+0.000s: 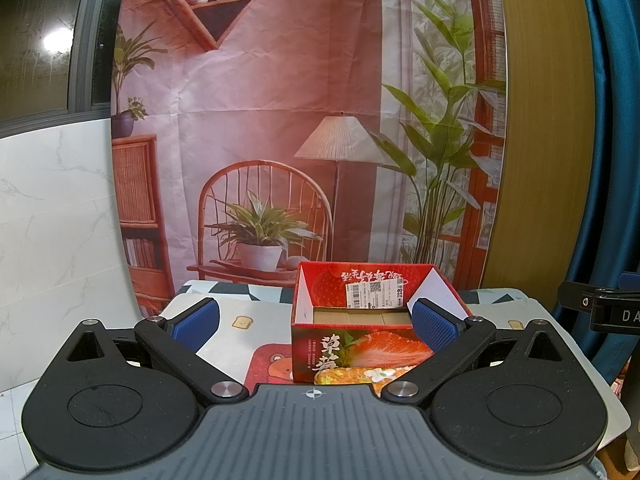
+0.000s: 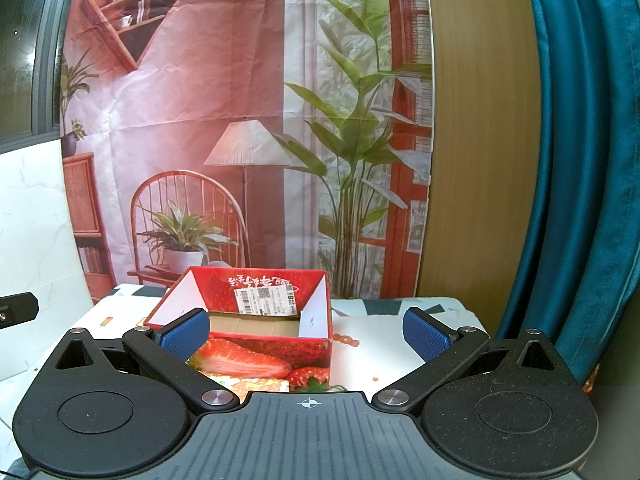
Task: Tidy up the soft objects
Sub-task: 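Move both open grippers down toward the pile of soft items, then close left gripper on the grey knit cloth while right gripper grasps its other end, then lift the grey knit cloth with both grippers and carry it over the red box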
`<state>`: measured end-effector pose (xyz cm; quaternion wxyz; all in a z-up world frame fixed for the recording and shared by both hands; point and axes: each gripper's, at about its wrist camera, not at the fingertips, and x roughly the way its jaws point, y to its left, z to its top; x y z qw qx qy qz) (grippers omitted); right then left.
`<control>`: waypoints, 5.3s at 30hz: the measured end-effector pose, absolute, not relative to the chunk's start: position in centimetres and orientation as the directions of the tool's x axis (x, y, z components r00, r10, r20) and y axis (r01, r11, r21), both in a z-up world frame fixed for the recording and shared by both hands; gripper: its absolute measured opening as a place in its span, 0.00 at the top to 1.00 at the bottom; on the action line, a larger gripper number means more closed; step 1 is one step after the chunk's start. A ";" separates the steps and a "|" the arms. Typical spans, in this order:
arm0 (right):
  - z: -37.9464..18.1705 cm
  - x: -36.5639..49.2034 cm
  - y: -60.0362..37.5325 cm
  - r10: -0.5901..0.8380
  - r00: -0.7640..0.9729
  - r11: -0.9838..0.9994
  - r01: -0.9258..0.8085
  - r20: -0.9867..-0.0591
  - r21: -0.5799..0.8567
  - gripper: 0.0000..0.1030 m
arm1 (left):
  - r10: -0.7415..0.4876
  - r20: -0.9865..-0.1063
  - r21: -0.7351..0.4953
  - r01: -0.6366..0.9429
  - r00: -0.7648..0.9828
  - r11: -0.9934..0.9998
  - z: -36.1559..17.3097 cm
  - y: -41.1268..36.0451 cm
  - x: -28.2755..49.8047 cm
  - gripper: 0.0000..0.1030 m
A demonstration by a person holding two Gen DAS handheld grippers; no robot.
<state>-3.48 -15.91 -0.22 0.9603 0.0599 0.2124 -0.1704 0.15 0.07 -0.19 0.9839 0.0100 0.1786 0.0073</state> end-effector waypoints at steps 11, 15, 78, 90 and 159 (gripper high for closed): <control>-0.8 -3.2 -16.2 -0.294 0.847 0.933 0.355 -0.444 0.061 0.00 | 0.026 -0.369 0.017 -0.022 0.929 1.000 -0.8 0.4 0.6 0.00; -1.9 -3.1 -16.6 -0.273 0.854 0.932 0.348 -0.443 0.097 0.00 | 0.033 -0.388 0.012 -0.031 0.921 0.999 -2.0 0.8 1.4 0.00; -24.0 2.0 -17.9 -0.155 0.544 0.934 0.352 -0.825 0.057 0.00 | -0.026 -0.834 -0.060 -0.043 0.552 0.997 -25.5 5.5 11.0 0.00; -26.6 2.8 -18.4 -0.134 0.485 0.930 0.362 -0.864 0.059 0.00 | -0.020 -0.831 -0.053 -0.043 0.556 0.998 -25.6 5.4 11.0 0.00; -21.8 0.2 -17.6 -0.062 0.731 0.967 0.212 -0.680 0.139 0.88 | -0.231 -0.737 -0.206 0.115 0.635 0.972 -24.1 5.4 9.7 0.78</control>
